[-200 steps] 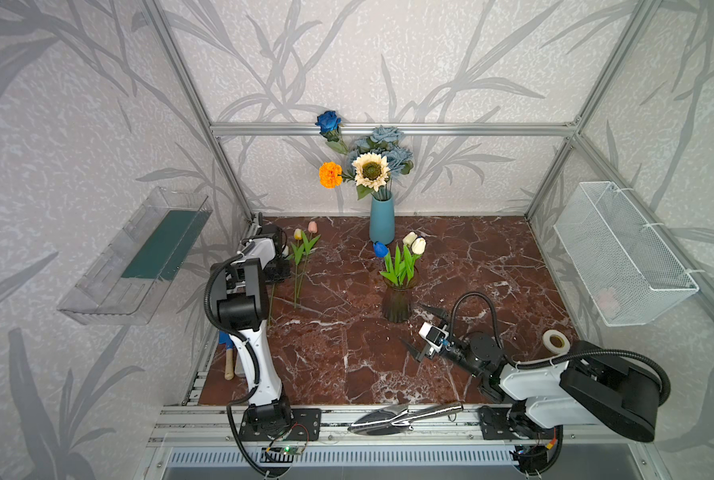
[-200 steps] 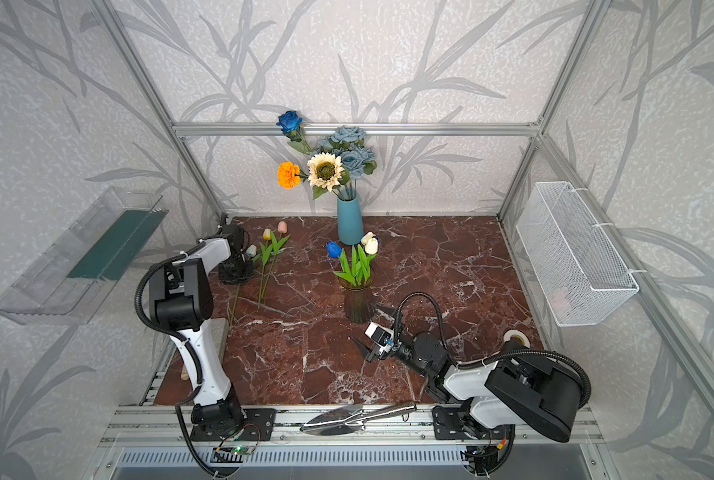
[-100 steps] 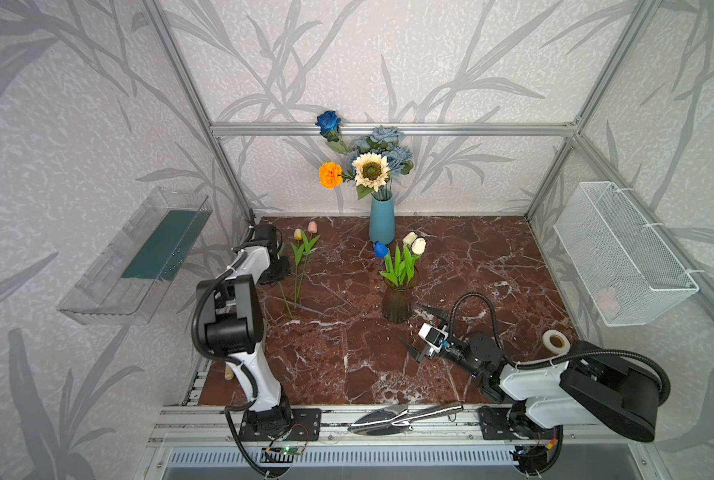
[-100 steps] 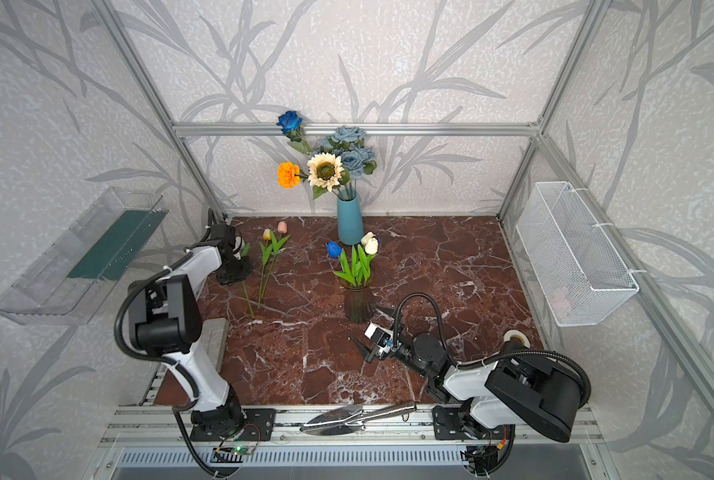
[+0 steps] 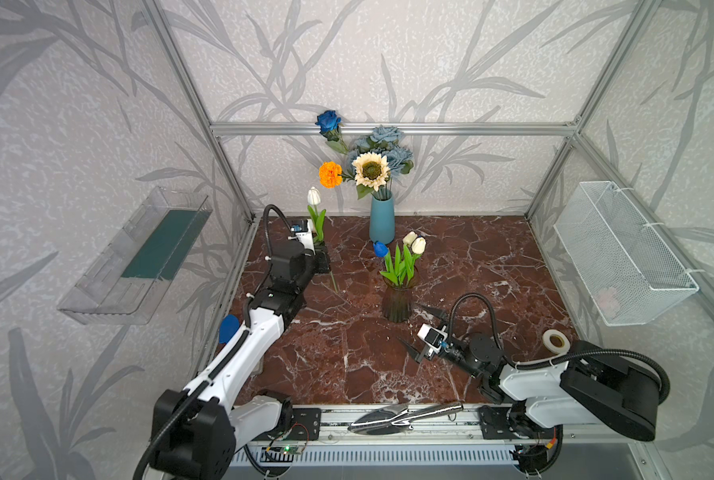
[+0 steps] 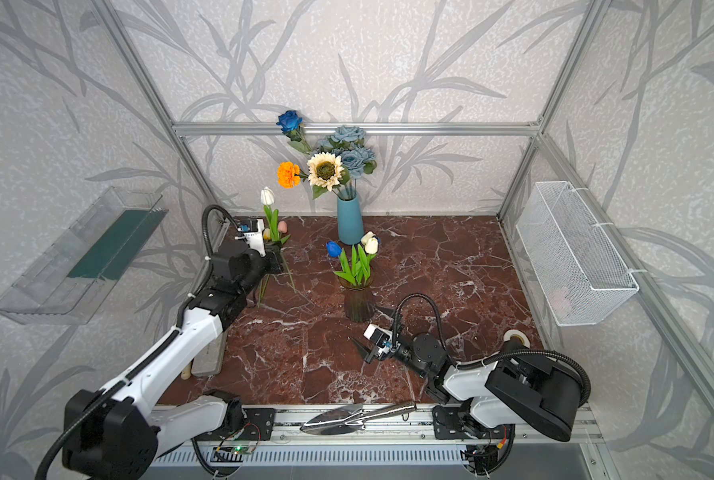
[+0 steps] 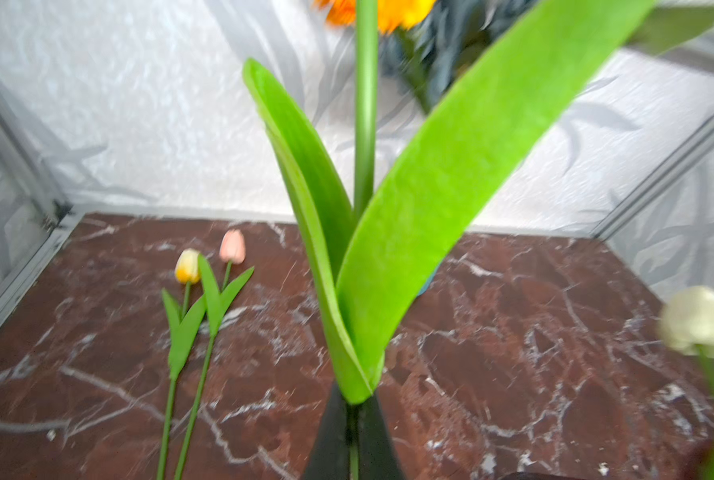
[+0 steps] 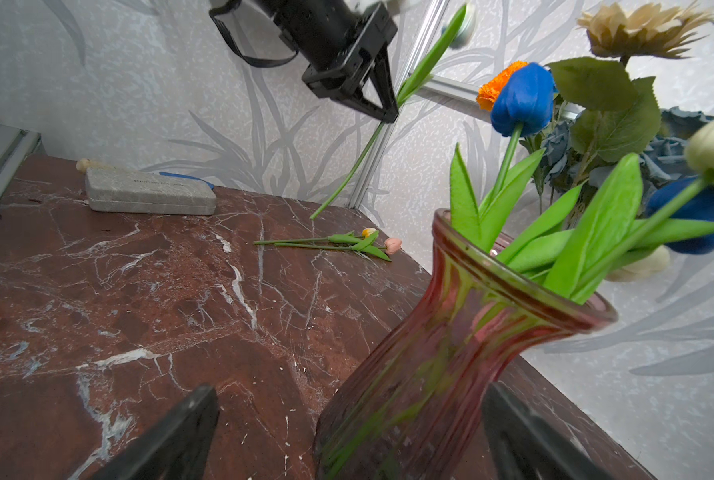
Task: Arrange the flowers into the vase
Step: 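Carry the white tulip over the pink vase with the left gripper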
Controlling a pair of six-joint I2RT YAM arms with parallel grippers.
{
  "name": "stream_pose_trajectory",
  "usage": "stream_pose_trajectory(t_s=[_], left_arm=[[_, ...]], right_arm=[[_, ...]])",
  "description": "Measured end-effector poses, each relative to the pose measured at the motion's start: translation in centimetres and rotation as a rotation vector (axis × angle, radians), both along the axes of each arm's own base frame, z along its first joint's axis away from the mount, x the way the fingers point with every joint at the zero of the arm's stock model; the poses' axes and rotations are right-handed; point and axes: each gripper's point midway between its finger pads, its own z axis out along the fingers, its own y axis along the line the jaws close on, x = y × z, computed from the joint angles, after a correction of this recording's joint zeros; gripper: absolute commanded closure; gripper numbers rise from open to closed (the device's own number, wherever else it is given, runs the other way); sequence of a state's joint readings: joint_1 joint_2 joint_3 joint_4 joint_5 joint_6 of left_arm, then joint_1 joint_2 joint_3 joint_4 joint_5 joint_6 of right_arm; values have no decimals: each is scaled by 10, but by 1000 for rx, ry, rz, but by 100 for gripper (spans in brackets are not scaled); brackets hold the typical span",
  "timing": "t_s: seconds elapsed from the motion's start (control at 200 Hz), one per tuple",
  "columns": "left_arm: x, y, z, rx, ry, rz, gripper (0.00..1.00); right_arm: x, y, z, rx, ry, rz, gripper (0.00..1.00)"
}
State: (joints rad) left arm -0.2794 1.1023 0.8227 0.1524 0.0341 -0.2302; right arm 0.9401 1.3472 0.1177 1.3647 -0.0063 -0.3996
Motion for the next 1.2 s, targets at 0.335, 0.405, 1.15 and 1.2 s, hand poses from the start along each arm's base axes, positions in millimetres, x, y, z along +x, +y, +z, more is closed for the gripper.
stream_pose_trajectory(t_s=[0.335,0.405,1.15,1.2], left_arm=[[-91,-91,106,-28,-474,-420,100],[-106,-104,115,-40,-527,-524,100],[-74,-184,91,-119,-456,-816,100],[-73,-187,87,-115,-450,-819,100]], right_arm=[[-1,1,0,-9,-12,0,1],[-2,1,0,-9,-14,1,0],[6,-9,16,39,-31,-88,1],[8,-12,21,58,-30,-109,0]])
